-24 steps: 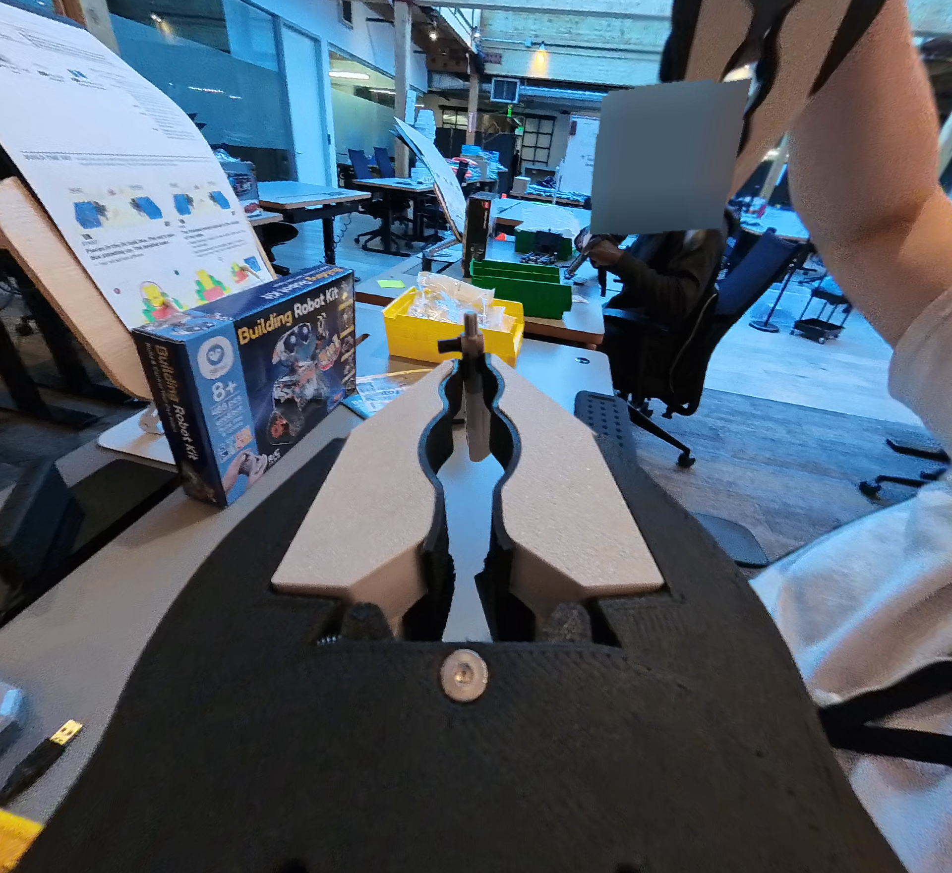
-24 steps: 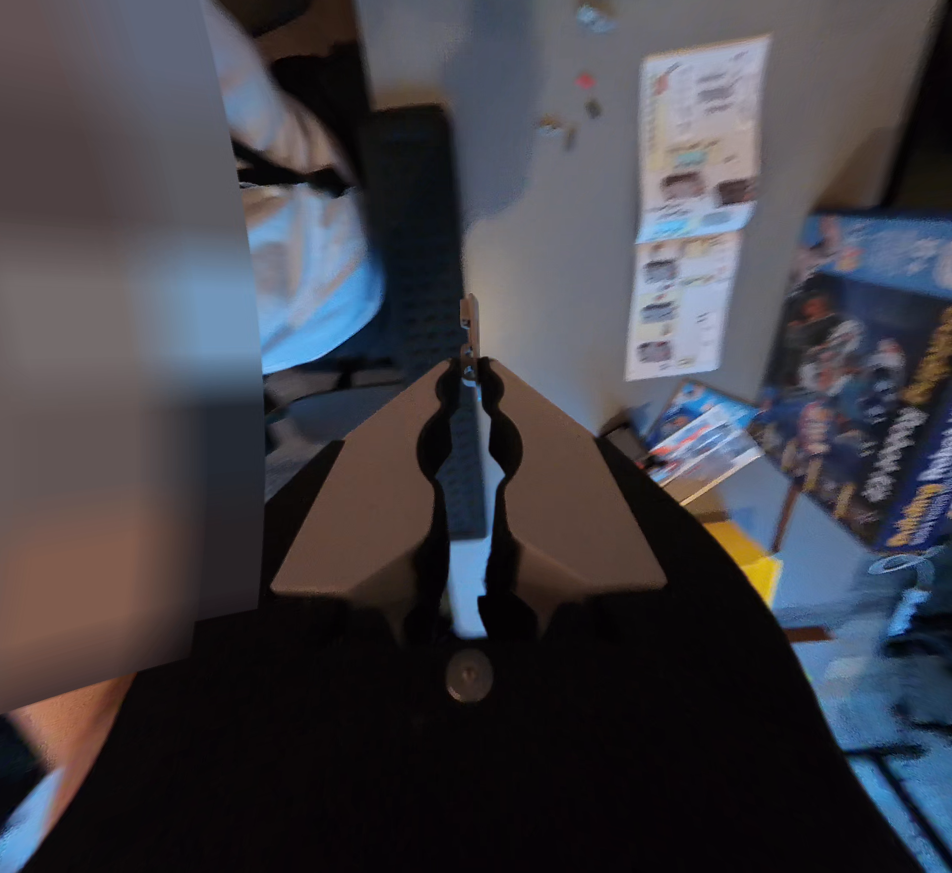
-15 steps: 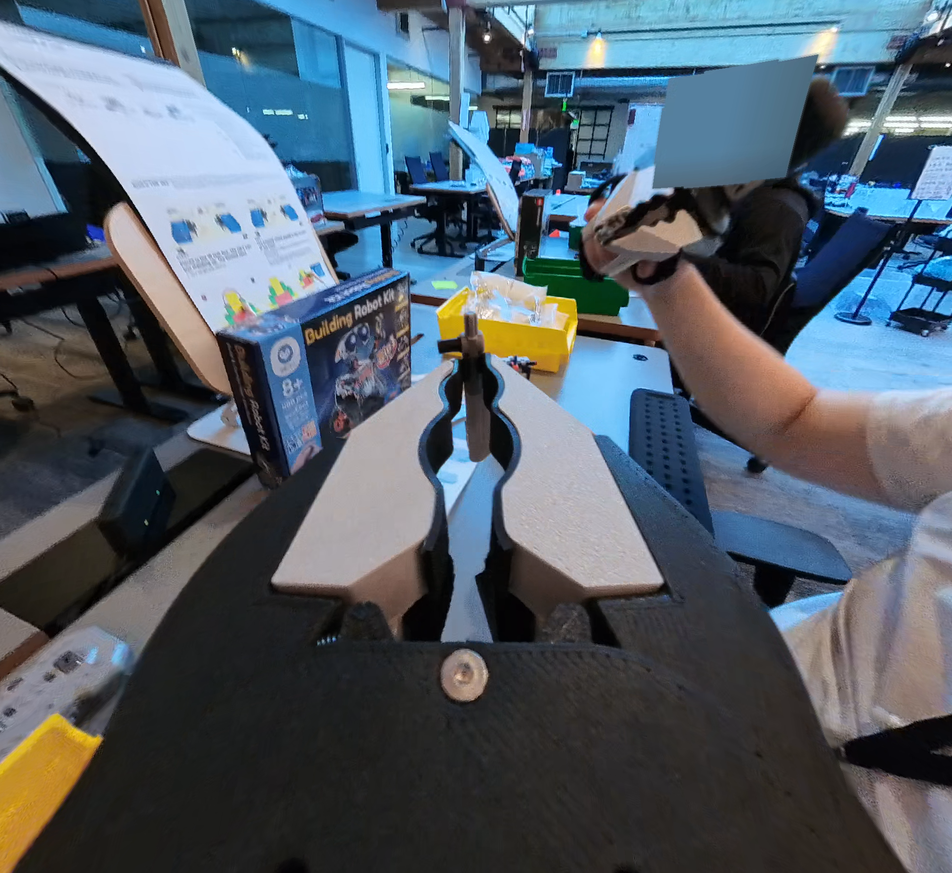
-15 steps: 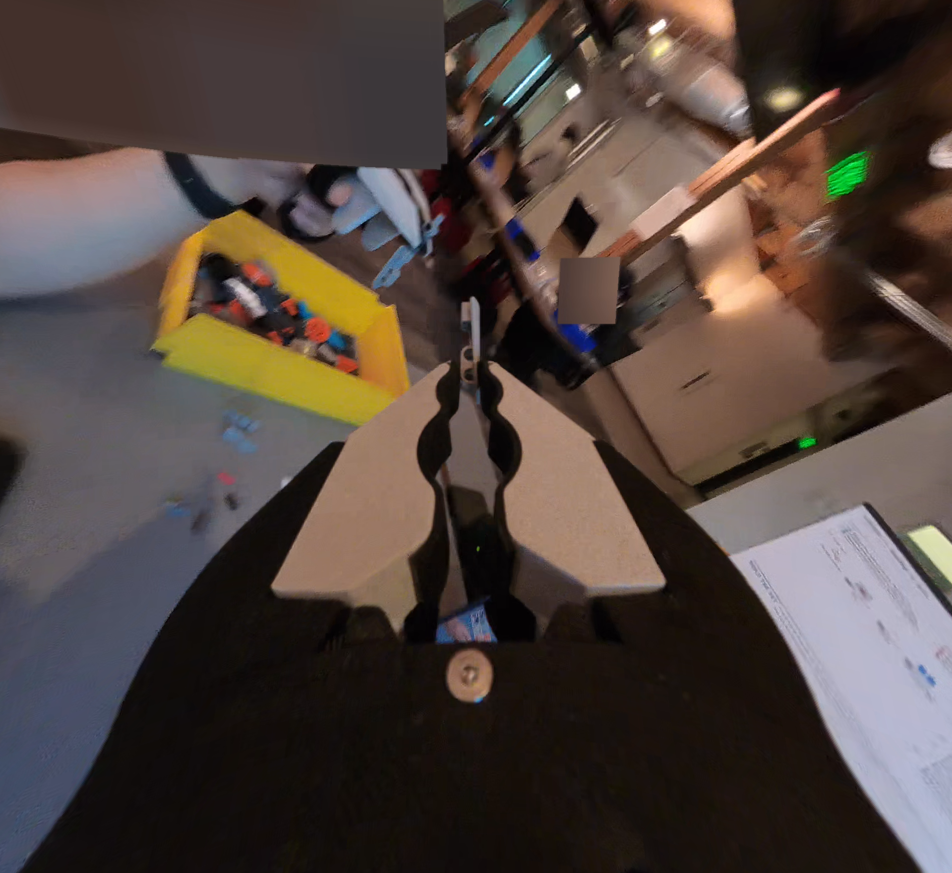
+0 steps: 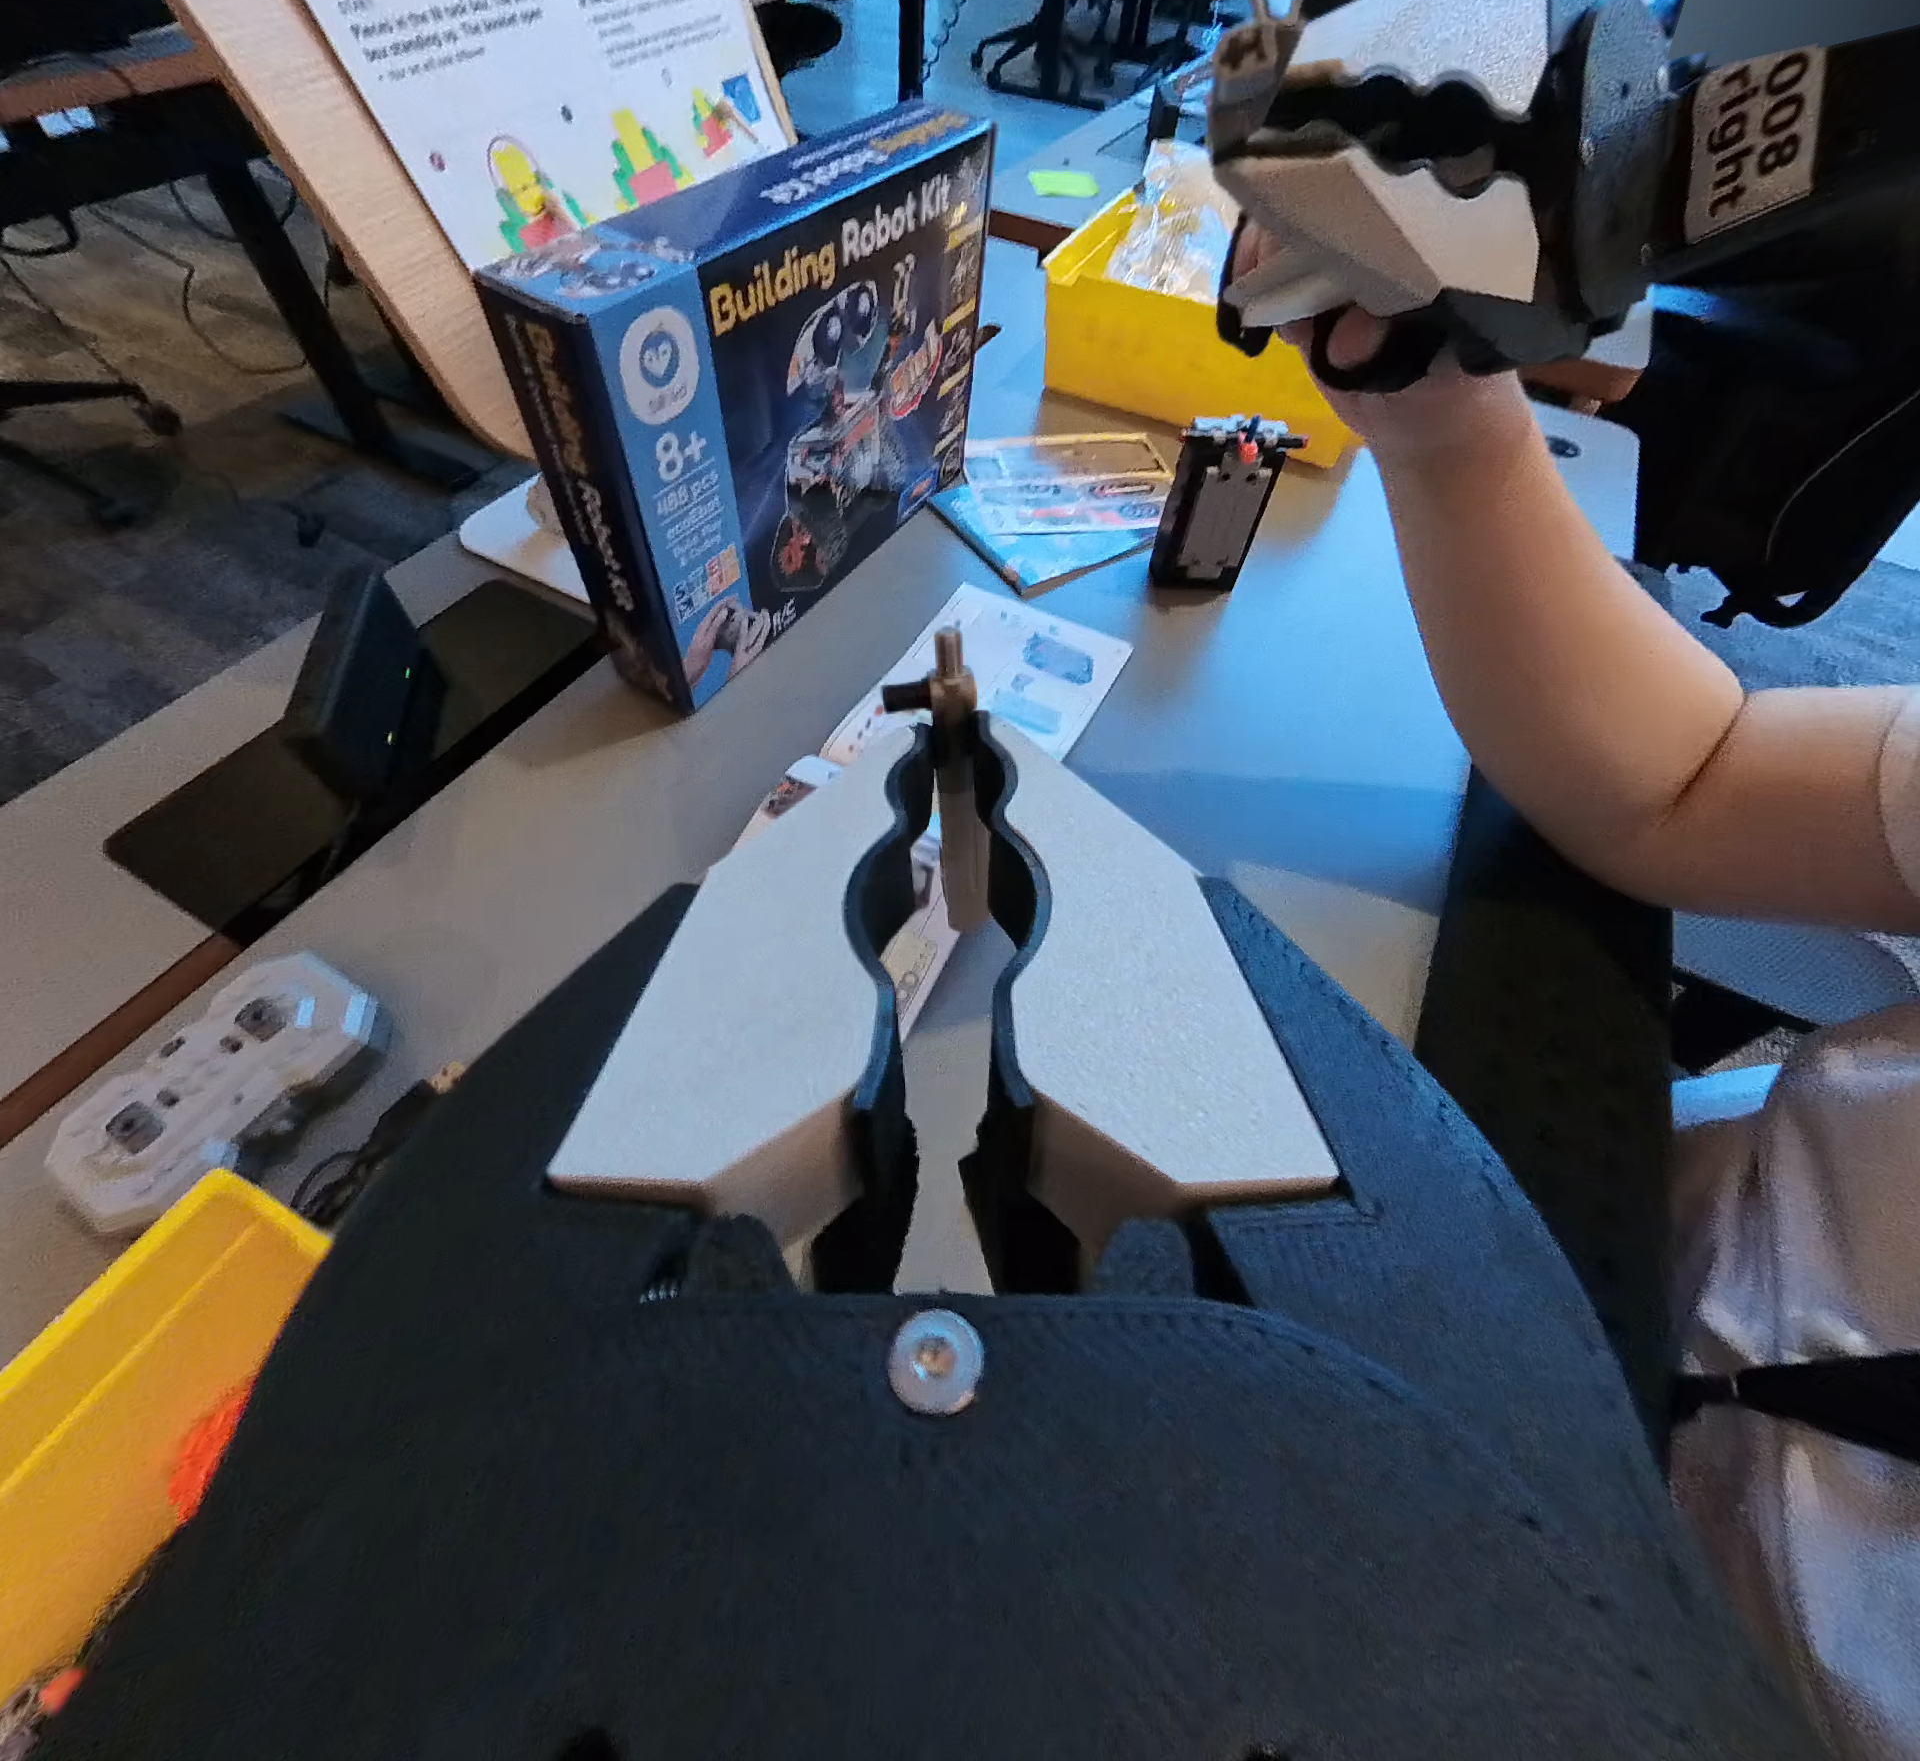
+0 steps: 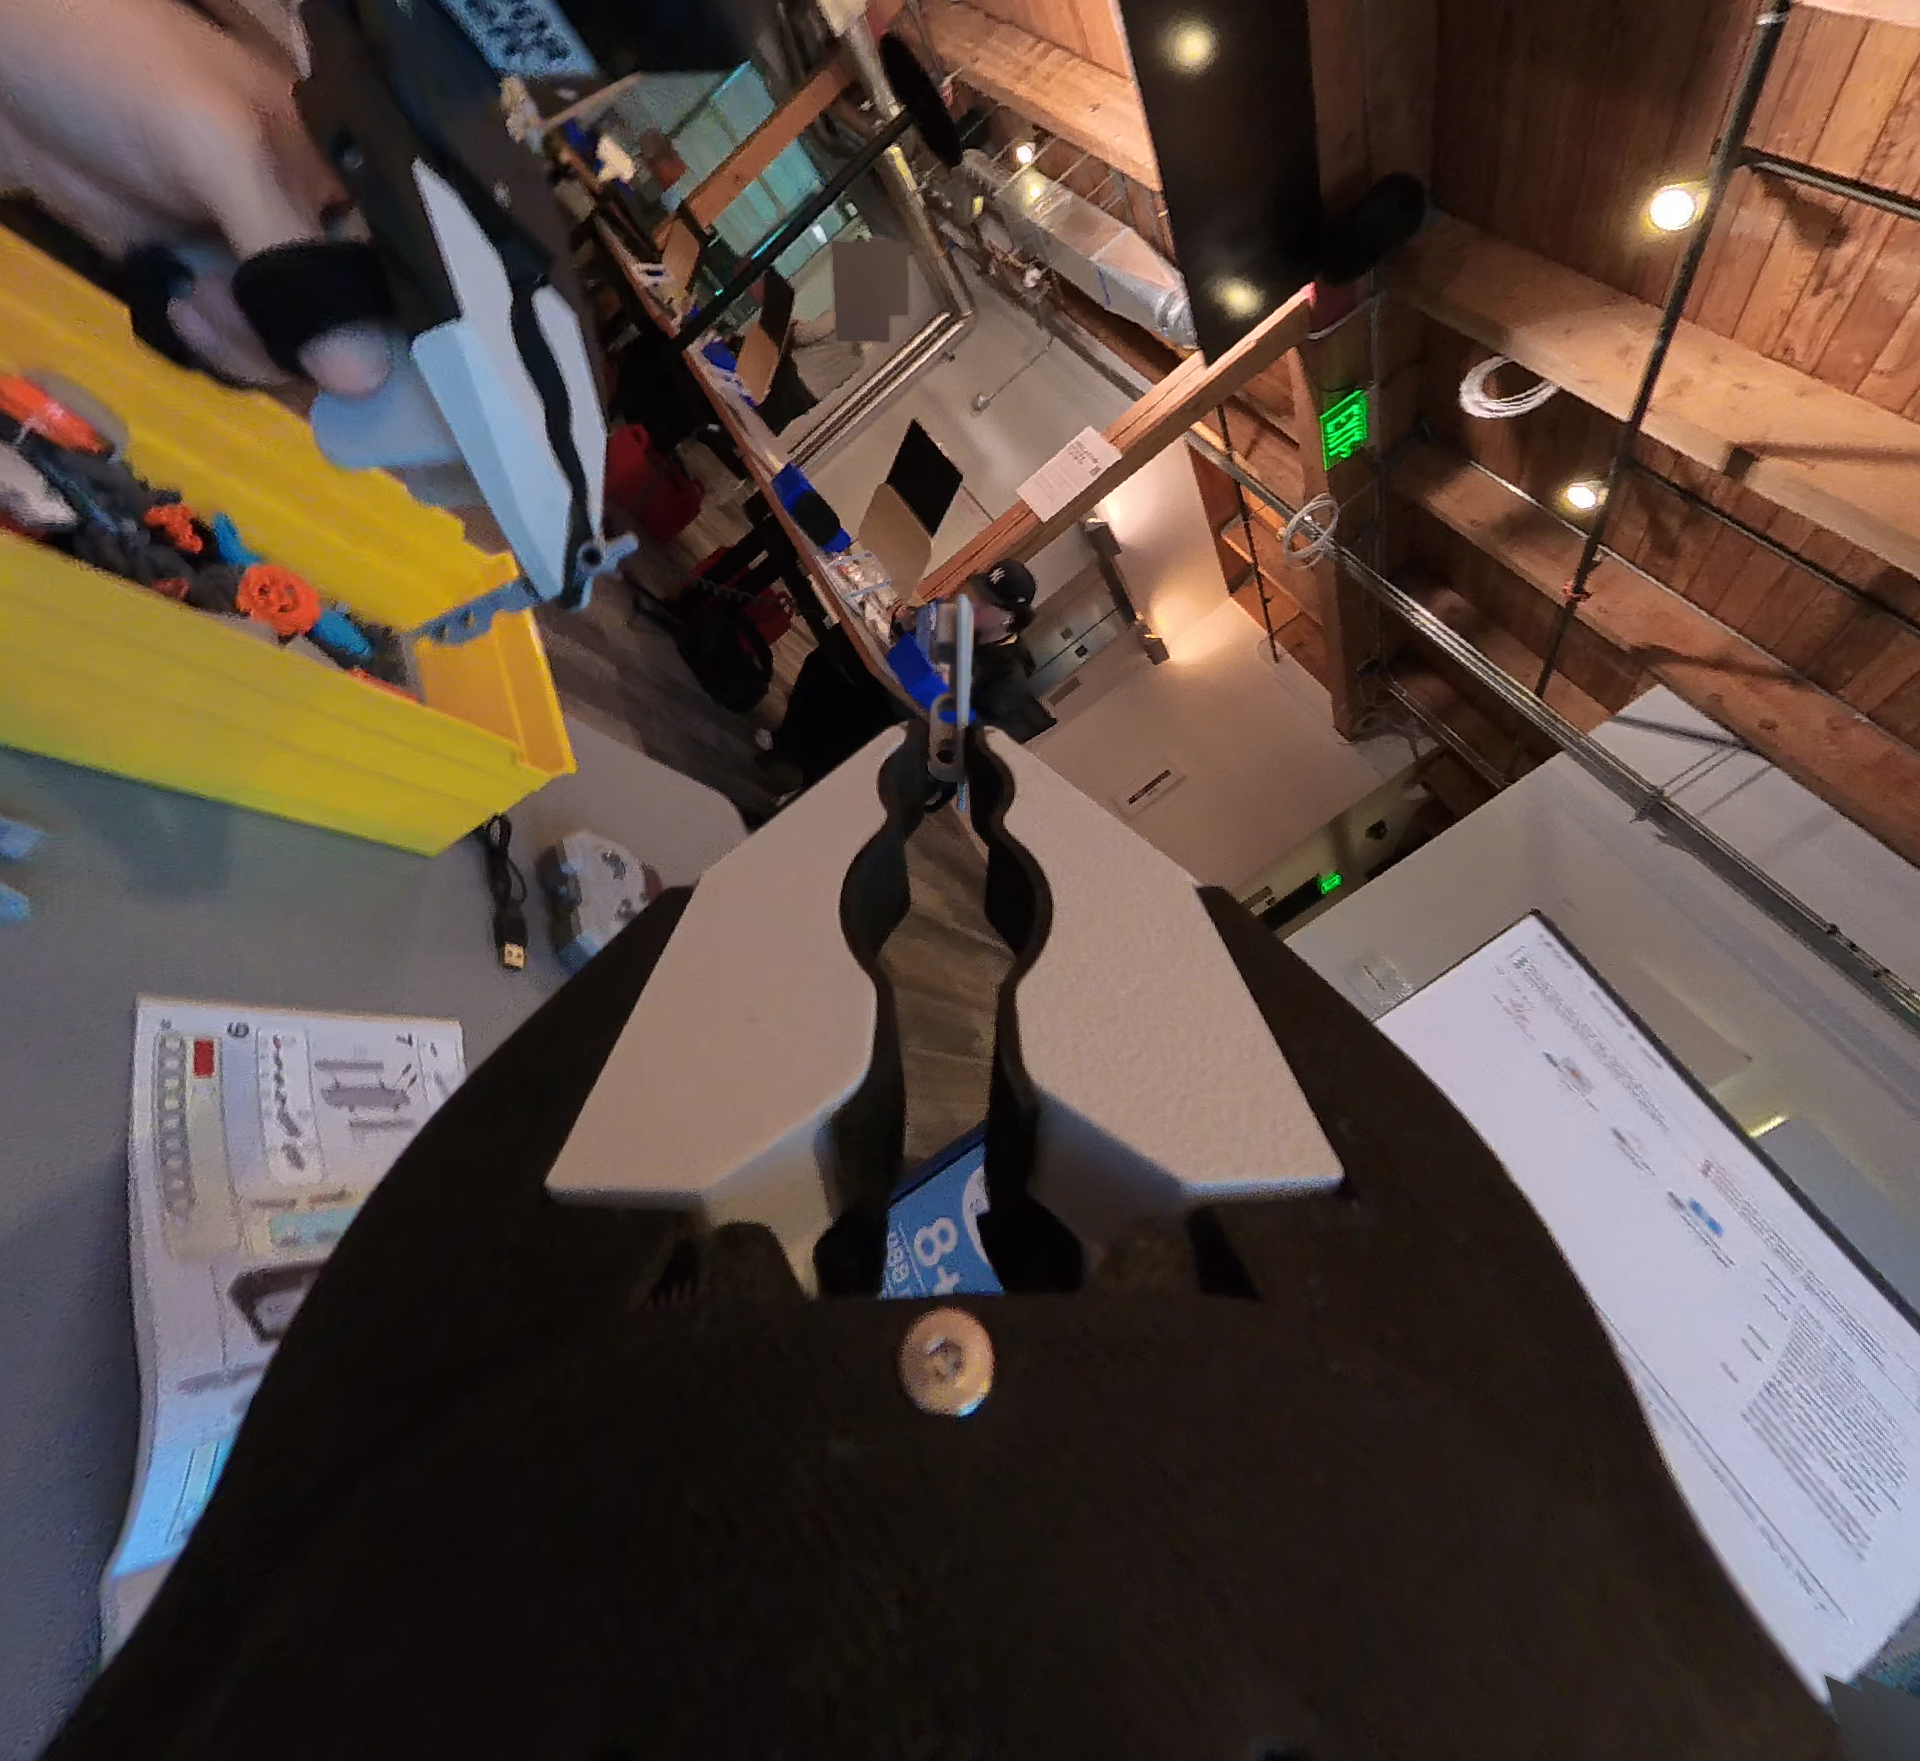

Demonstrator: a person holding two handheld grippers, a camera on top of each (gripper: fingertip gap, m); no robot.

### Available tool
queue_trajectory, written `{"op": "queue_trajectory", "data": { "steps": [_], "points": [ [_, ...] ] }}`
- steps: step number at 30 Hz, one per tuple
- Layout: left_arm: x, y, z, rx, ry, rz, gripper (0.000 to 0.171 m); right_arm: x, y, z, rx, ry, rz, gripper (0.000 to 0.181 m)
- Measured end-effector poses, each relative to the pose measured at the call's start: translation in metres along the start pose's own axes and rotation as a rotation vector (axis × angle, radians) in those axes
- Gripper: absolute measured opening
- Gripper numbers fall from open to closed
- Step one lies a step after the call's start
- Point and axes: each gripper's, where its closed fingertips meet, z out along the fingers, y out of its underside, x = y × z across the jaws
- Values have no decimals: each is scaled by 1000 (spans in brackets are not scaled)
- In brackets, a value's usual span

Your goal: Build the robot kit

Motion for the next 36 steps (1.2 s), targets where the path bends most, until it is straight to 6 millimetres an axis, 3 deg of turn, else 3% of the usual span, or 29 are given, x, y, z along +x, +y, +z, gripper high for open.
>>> {"op": "queue_trajectory", "data": {
  "steps": [7,9,14,18,25,32,36],
  "points": [
    [-14,31,7,-148,27,-111,4,-42,67,16,-206,-144,-319,6],
    [-9,39,14,-195,58,-95,5,-58,73,19,-216,-202,-414,6],
    [10,68,19,-374,125,-19,5,-95,68,25,-196,-327,-533,6],
    [9,85,13,-470,115,-20,5,-111,61,31,-165,-346,-612,6],
    [11,104,5,-579,120,-18,5,-110,42,33,-101,-290,-682,6],
    [14,101,5,-542,182,-85,5,-118,57,37,-102,-301,-678,6],
    [7,103,3,-550,151,-100,5,-115,55,38,-89,-276,-676,6]
  ]
}}
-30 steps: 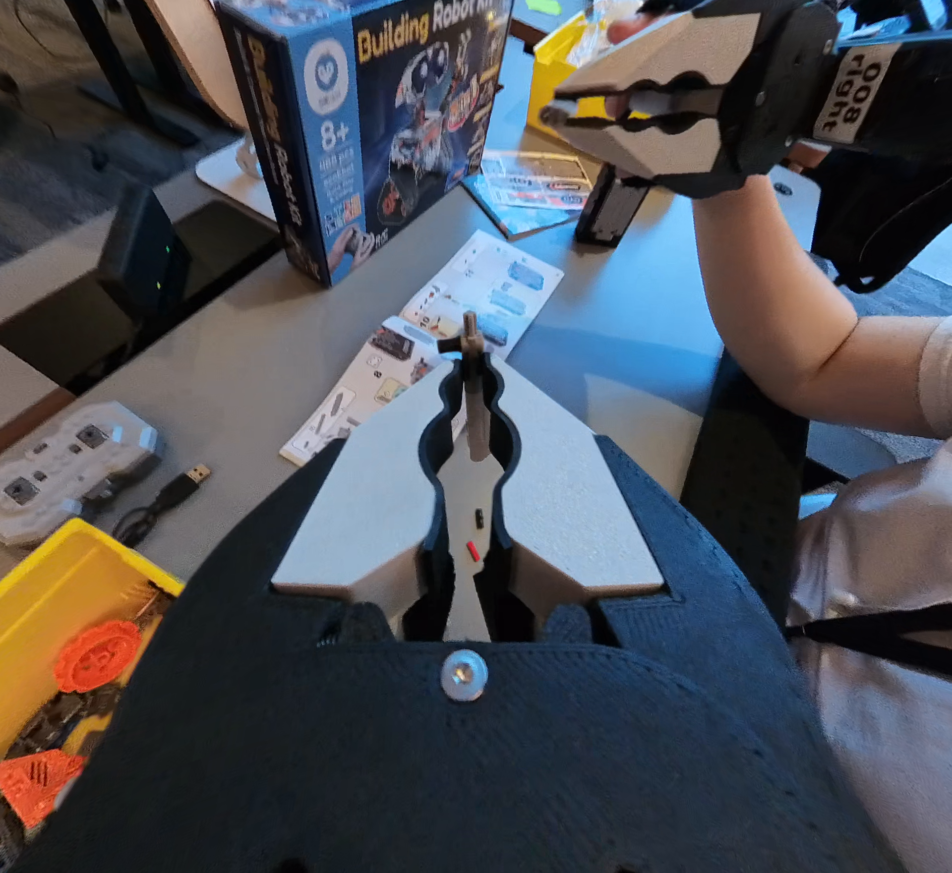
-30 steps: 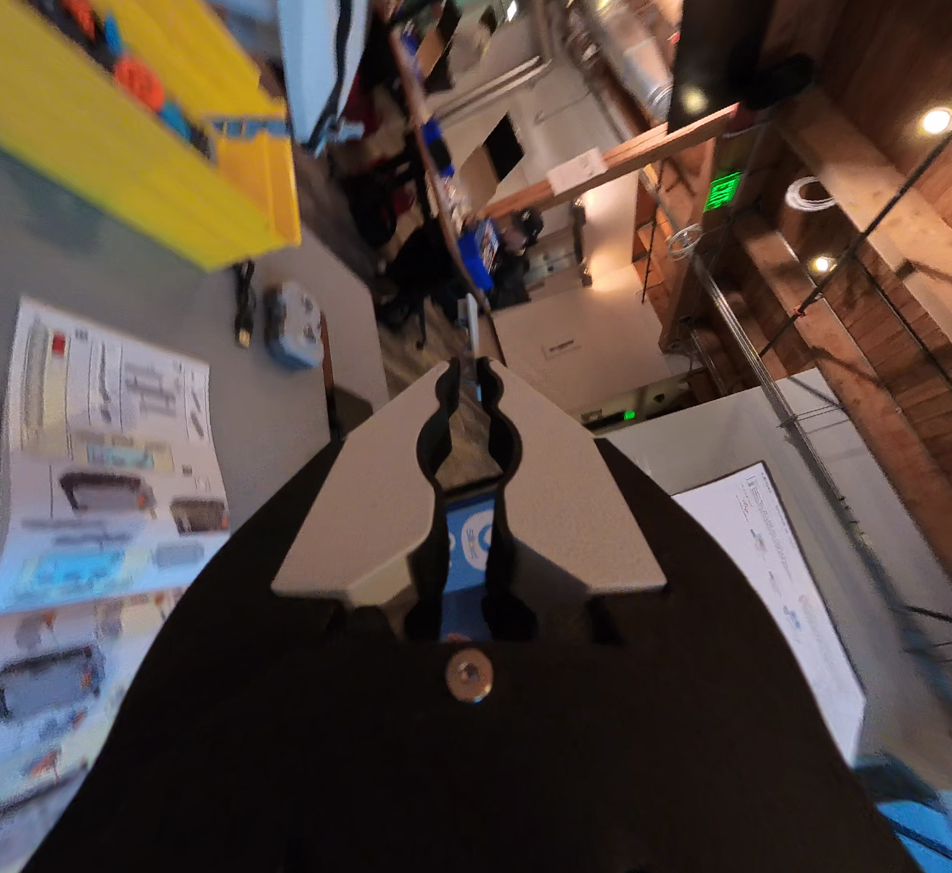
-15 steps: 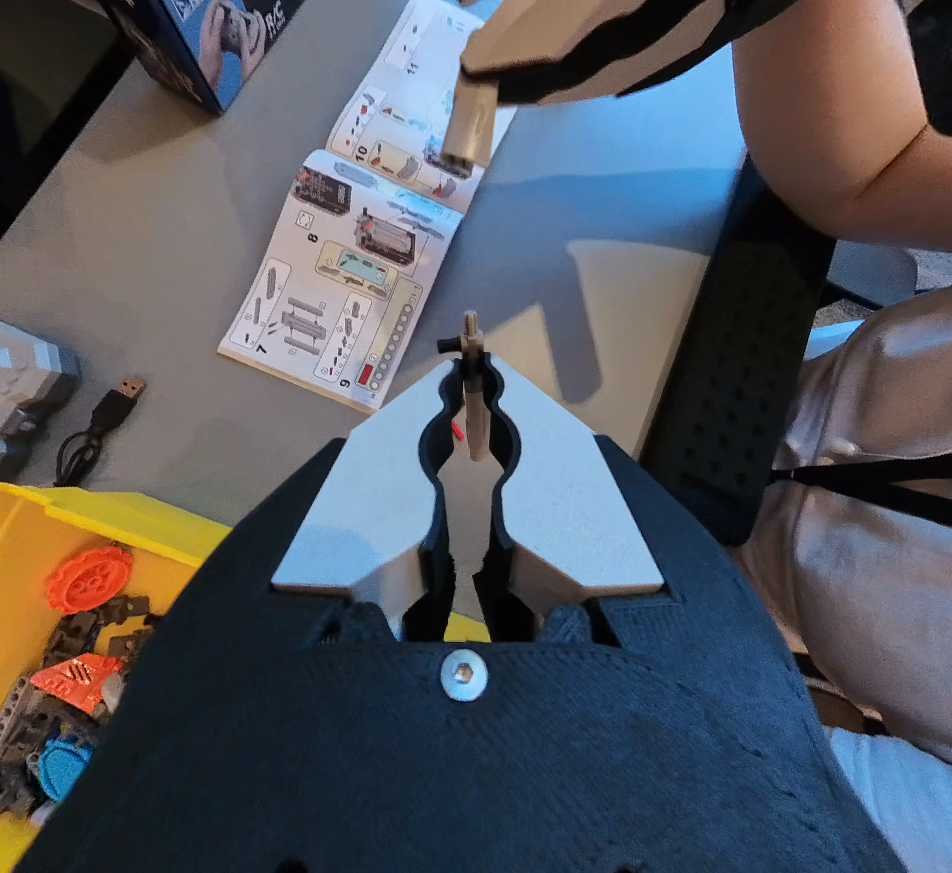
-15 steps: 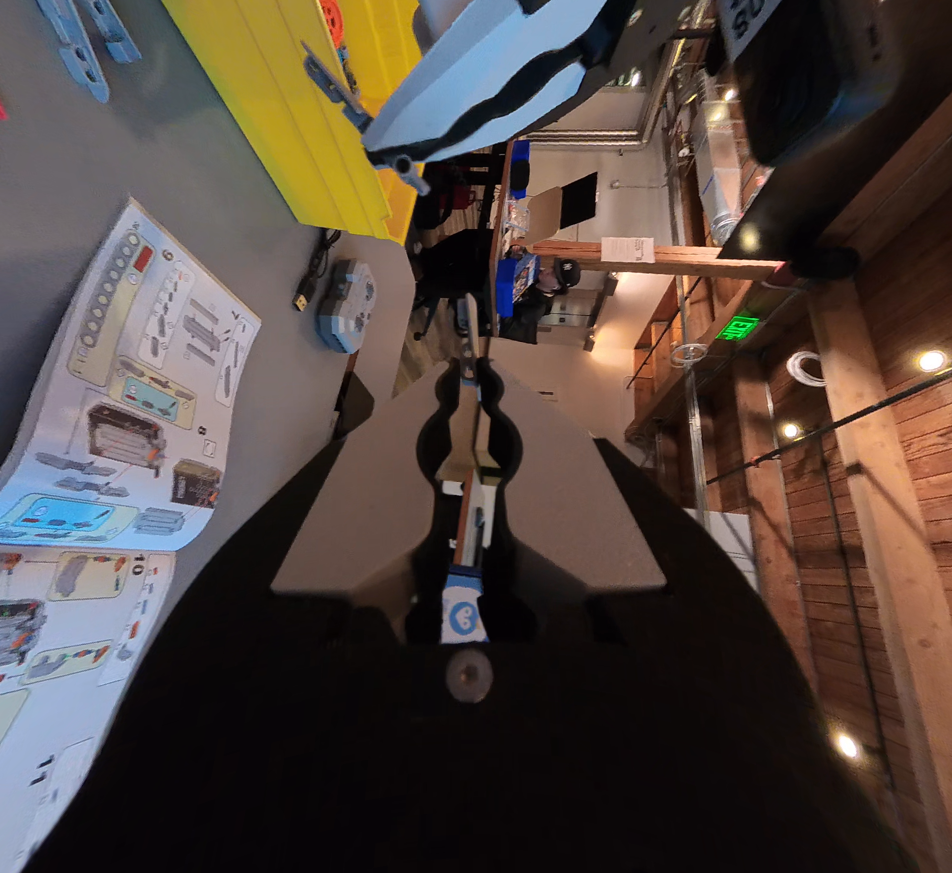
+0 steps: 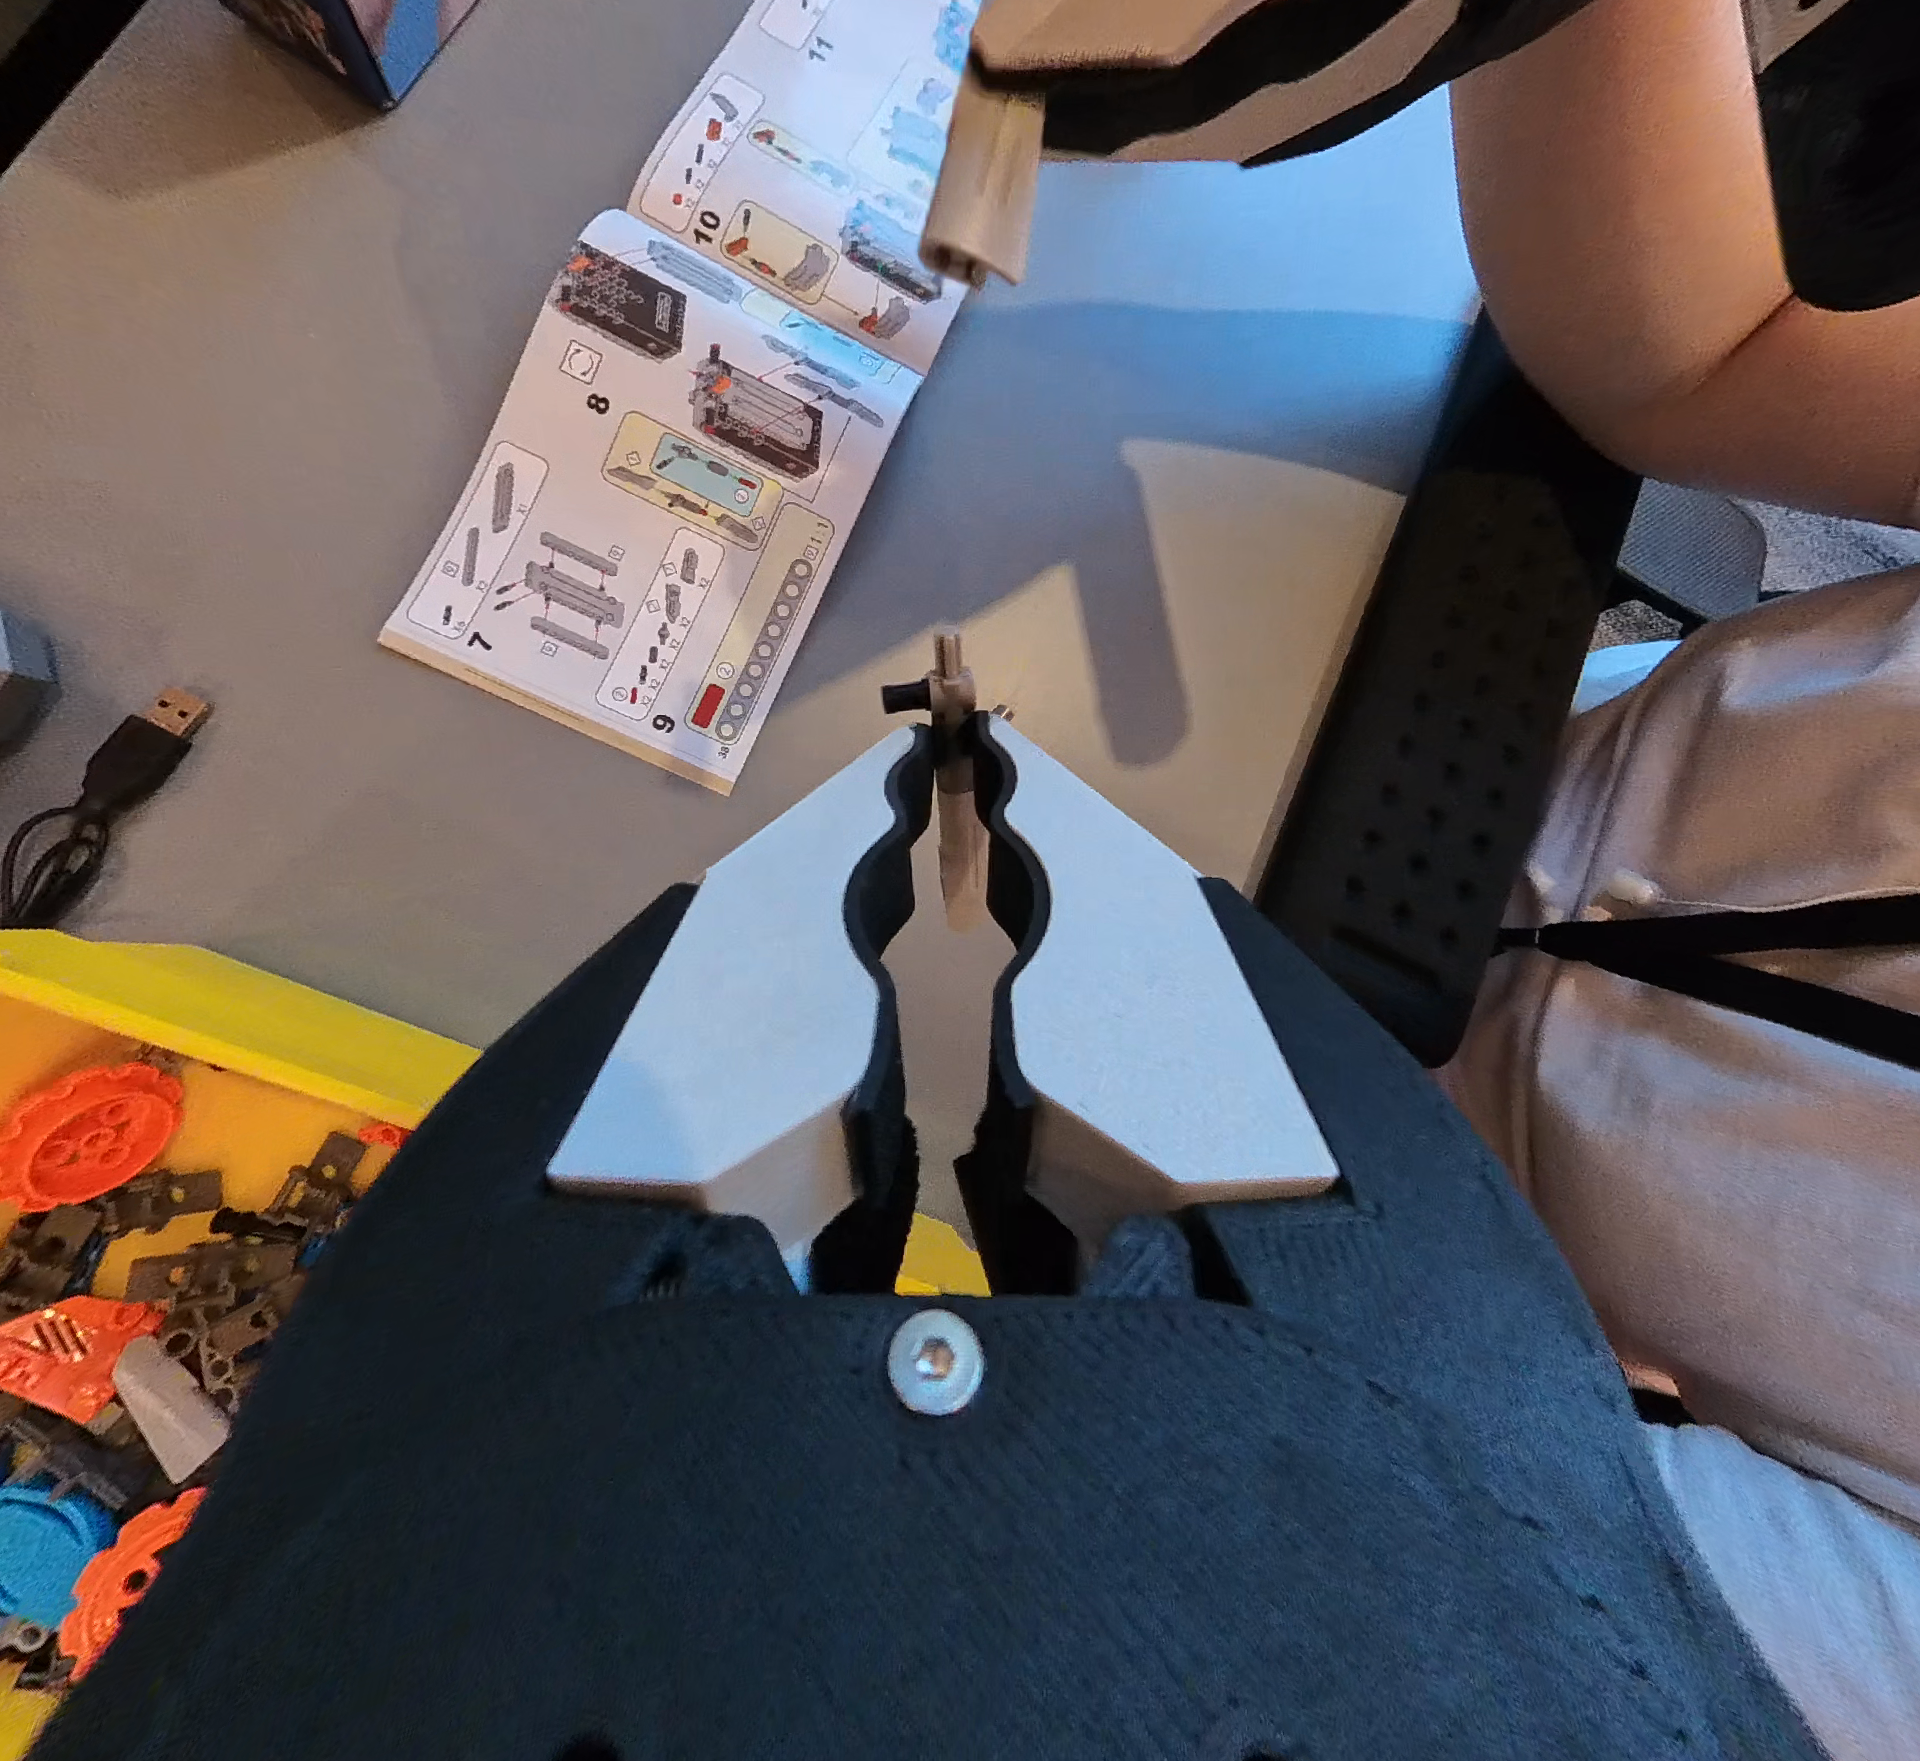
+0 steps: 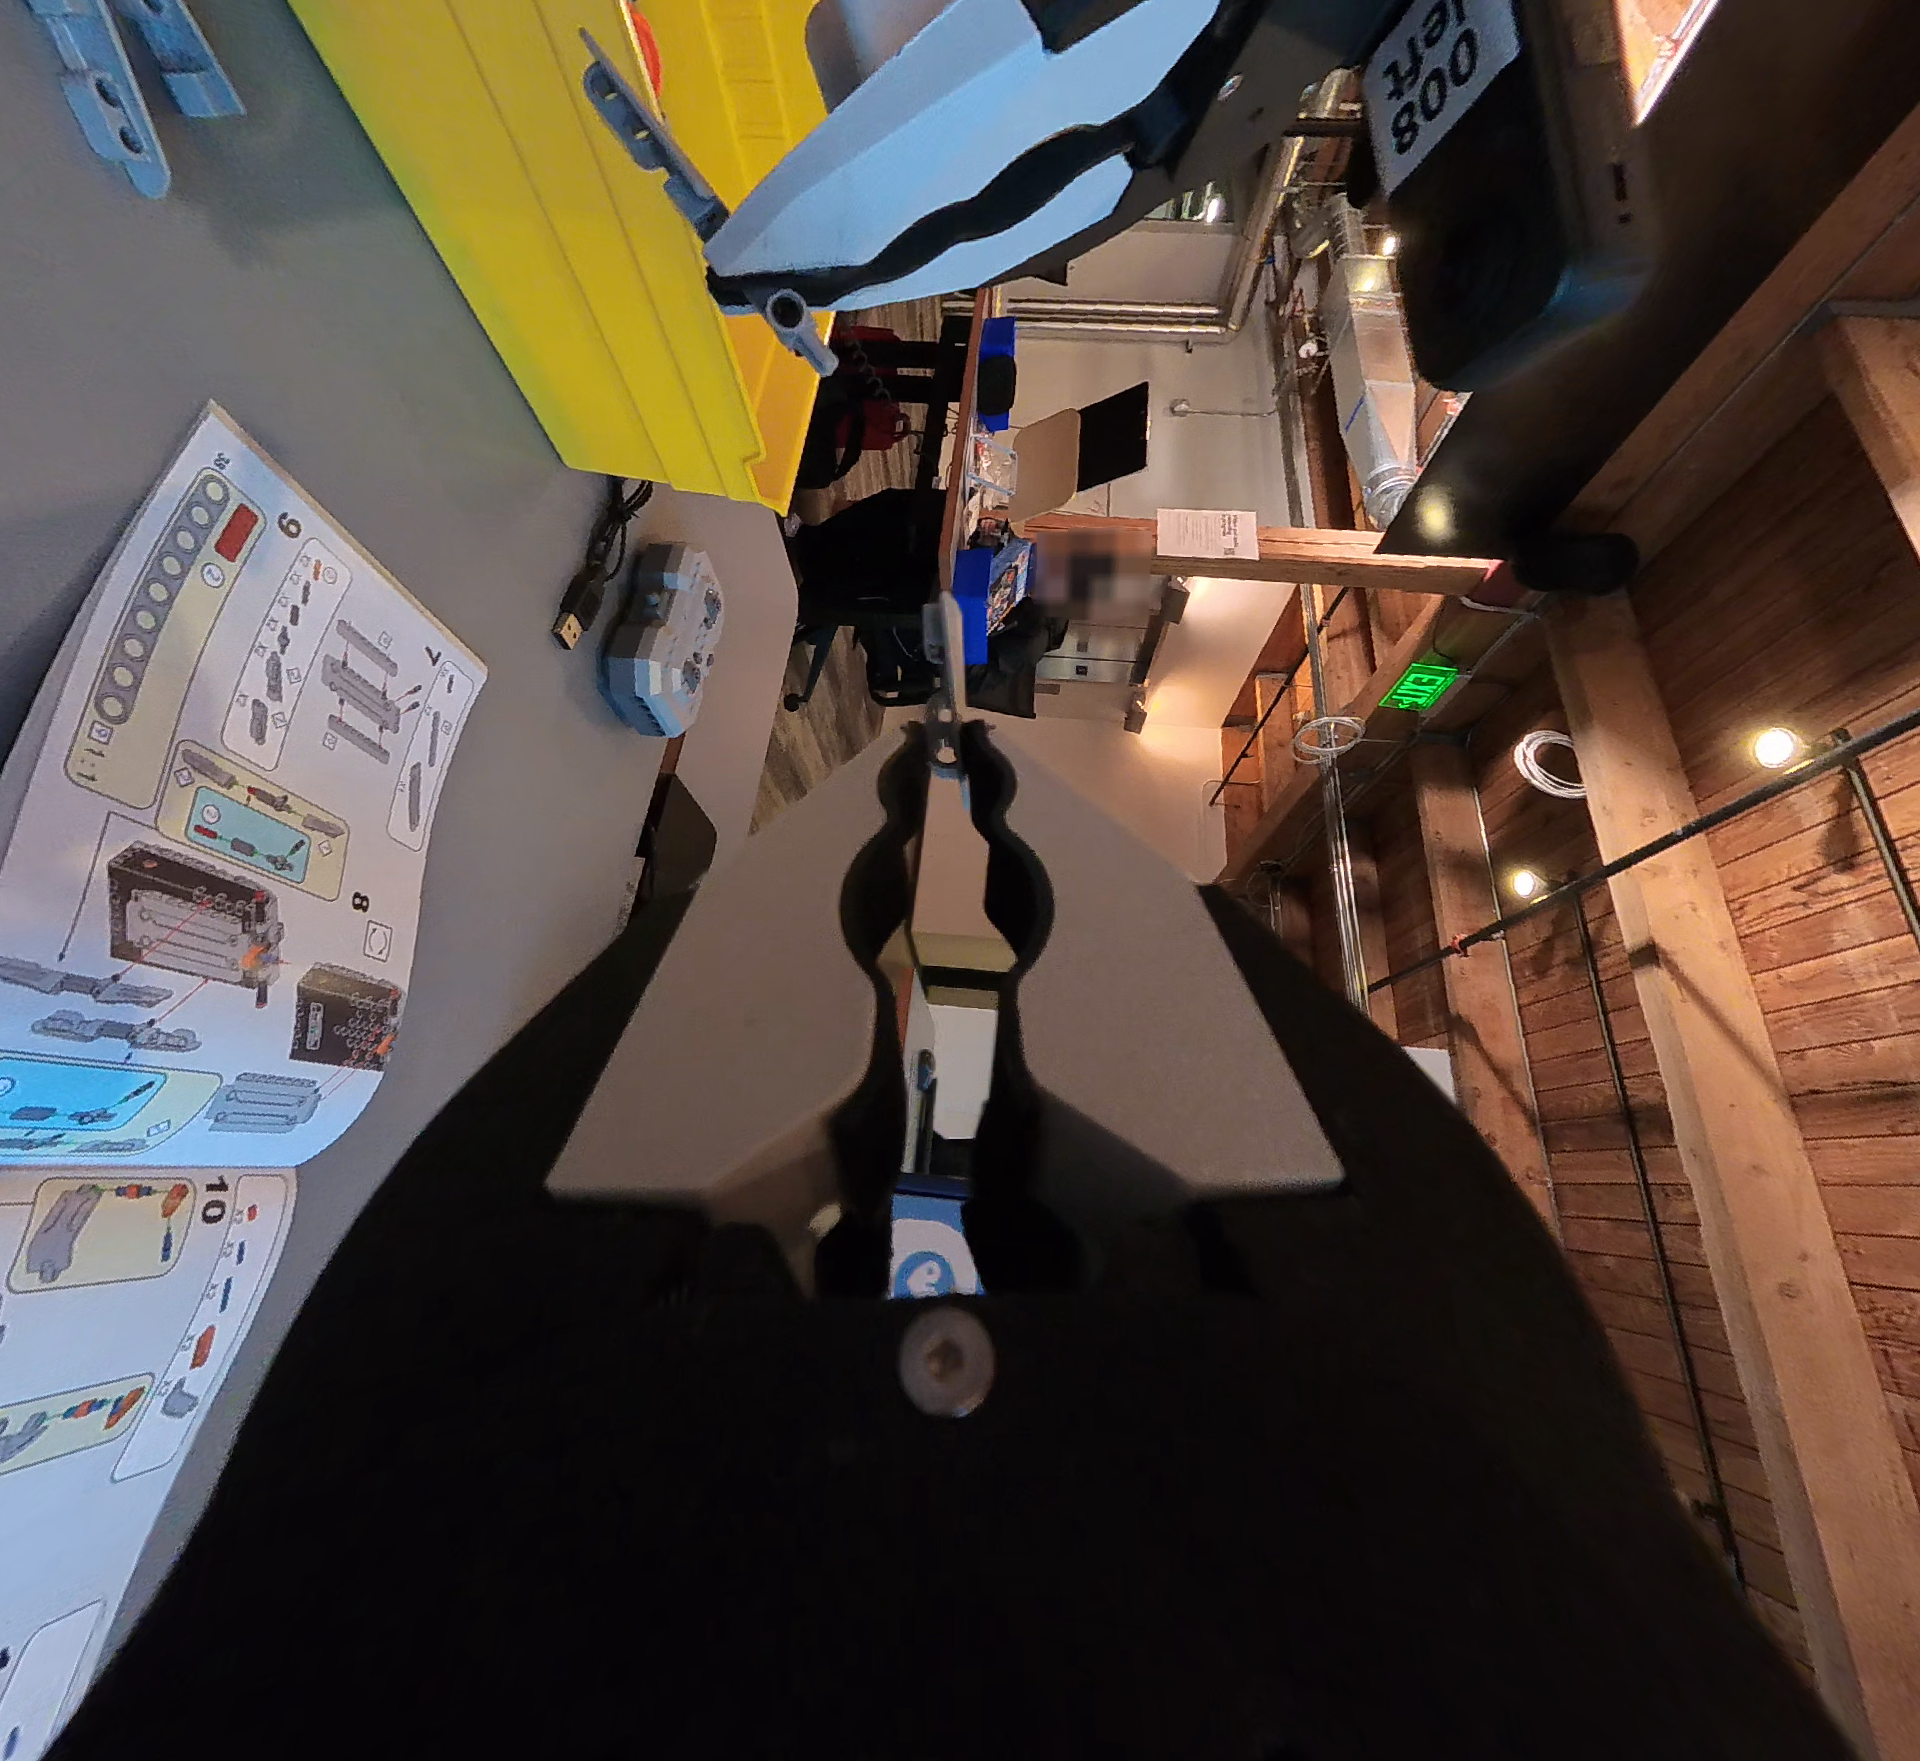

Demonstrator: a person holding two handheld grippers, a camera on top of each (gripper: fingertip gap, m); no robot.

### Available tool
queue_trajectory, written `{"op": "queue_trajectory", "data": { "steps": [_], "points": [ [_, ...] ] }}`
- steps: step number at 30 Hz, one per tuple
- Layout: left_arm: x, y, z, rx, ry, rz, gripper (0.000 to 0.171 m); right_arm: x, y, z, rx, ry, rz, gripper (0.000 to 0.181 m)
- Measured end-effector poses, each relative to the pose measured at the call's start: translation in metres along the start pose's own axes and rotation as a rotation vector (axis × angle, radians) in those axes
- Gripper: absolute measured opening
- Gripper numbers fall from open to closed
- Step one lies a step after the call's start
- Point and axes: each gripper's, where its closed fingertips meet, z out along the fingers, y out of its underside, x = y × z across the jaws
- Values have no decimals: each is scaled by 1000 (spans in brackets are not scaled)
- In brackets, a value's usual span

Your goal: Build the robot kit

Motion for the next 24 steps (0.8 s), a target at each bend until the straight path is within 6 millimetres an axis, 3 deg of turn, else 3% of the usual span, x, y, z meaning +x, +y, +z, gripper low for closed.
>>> {"op": "queue_trajectory", "data": {
  "steps": [10,15,24],
  "points": [
    [9,-3,3,-10,12,37,5,22,-2,-7,52,159,44,6],
    [7,-2,0,3,22,18,5,21,4,-7,80,186,116,6],
    [12,-10,-12,71,37,45,5,20,8,-6,63,244,83,6]
  ]
}}
